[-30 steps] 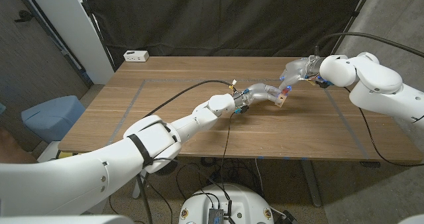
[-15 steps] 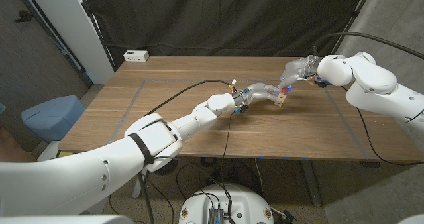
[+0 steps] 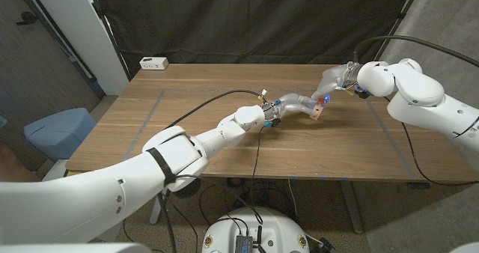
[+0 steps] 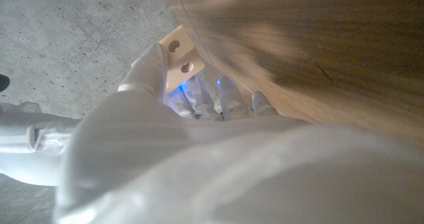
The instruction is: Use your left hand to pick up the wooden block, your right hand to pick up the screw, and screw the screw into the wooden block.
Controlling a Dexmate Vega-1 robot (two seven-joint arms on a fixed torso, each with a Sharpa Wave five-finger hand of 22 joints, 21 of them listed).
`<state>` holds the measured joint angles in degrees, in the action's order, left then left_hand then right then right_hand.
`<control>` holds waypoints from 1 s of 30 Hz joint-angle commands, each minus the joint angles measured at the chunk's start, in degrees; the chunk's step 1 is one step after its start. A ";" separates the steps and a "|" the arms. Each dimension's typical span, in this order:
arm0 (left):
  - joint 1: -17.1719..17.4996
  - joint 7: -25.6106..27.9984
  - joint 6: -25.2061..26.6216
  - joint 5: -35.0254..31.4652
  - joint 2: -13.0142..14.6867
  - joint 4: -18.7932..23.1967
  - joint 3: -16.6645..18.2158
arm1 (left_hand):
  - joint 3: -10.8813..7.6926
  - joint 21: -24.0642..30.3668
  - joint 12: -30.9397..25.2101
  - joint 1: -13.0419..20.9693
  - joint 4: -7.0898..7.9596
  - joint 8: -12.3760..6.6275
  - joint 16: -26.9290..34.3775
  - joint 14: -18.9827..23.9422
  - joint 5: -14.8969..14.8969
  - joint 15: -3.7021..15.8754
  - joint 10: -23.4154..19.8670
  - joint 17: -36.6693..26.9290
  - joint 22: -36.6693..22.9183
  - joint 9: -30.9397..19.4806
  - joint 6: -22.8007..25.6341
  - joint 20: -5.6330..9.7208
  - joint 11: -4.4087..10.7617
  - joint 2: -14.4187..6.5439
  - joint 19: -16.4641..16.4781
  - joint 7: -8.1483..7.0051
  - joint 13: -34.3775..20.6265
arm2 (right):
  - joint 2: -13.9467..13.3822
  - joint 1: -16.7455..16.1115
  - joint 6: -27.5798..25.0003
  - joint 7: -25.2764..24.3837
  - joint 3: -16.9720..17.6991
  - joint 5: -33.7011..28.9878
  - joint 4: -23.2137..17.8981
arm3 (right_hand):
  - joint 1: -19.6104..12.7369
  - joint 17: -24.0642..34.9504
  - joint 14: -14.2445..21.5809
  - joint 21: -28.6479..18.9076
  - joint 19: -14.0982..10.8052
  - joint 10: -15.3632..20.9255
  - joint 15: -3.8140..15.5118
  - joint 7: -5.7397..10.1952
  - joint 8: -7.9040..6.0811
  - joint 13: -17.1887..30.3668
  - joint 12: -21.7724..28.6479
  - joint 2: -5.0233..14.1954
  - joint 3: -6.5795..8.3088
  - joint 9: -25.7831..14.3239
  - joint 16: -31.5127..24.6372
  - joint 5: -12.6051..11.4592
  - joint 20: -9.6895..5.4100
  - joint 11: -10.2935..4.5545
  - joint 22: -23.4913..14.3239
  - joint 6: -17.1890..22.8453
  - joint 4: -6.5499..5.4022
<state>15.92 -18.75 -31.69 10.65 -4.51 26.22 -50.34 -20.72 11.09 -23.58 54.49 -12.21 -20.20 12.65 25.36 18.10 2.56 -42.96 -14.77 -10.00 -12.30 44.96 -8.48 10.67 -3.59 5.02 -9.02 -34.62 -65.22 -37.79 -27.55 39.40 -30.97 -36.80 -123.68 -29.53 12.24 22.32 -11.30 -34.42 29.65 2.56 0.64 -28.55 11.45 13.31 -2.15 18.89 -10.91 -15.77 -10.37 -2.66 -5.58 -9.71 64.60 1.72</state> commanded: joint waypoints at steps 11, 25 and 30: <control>-0.97 0.89 -1.11 0.26 -1.02 -2.73 0.01 | -3.68 0.46 -1.06 -2.88 3.20 -0.45 0.11 0.70 0.20 3.16 -0.77 -0.20 -0.30 -0.32 3.94 -0.09 0.36 -3.51 0.15 1.51 -0.27 | 0.41 0.61 -2.08 1.23 -0.02 -0.66 -0.40 | 3.78 -0.32 0.50 -0.04 -0.58 -0.88 4.74 -1.04 2.22 0.12 -1.05 -1.25 -1.89 -0.14 0.86 0.04 0.41 2.50 -0.19 -2.68 -0.82; -0.81 0.89 -1.95 0.21 -0.76 -2.44 -0.20 | -3.49 0.48 -1.19 -2.74 3.06 -0.56 0.30 1.03 0.13 3.44 -0.97 -0.24 -0.30 -0.32 4.20 0.02 0.50 -3.26 0.26 1.54 -0.31 | -1.16 0.16 -3.11 2.42 1.25 1.58 -2.03 | 5.16 -0.75 -2.57 0.56 1.40 -5.46 1.73 -1.81 8.48 0.33 -2.48 -1.70 -2.55 -0.50 3.38 -0.45 1.98 7.13 -0.18 -14.11 0.04; -0.27 0.88 -2.31 0.11 -0.28 -1.47 -0.17 | -3.46 0.48 -1.12 -2.77 3.14 -0.55 0.32 1.03 0.10 3.41 -0.86 -0.27 -0.30 -0.32 4.20 0.02 0.58 -3.31 0.27 1.59 -0.25 | -2.58 -0.67 -2.85 2.02 2.49 3.61 -3.07 | 4.44 -0.87 -4.08 0.73 2.49 -7.36 1.43 -1.69 10.06 0.44 -2.70 -1.92 -2.50 -0.70 4.11 -0.47 2.66 7.23 -0.18 -17.12 1.02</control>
<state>15.02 -17.92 -33.29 10.88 -5.36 23.72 -50.45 -20.72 11.09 -23.59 54.49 -12.21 -20.20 12.65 25.88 18.08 2.68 -43.18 -14.76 -10.00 -12.30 44.96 -8.48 10.86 -3.59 5.02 -9.02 -34.66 -65.89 -37.48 -30.30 41.31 -30.14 -35.98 -125.16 -24.73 11.41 18.97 -10.79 -32.54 23.03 2.34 -1.23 -19.05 11.61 10.80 -3.61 16.14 -11.34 -12.14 -10.63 -0.18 1.82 -9.71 48.56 2.01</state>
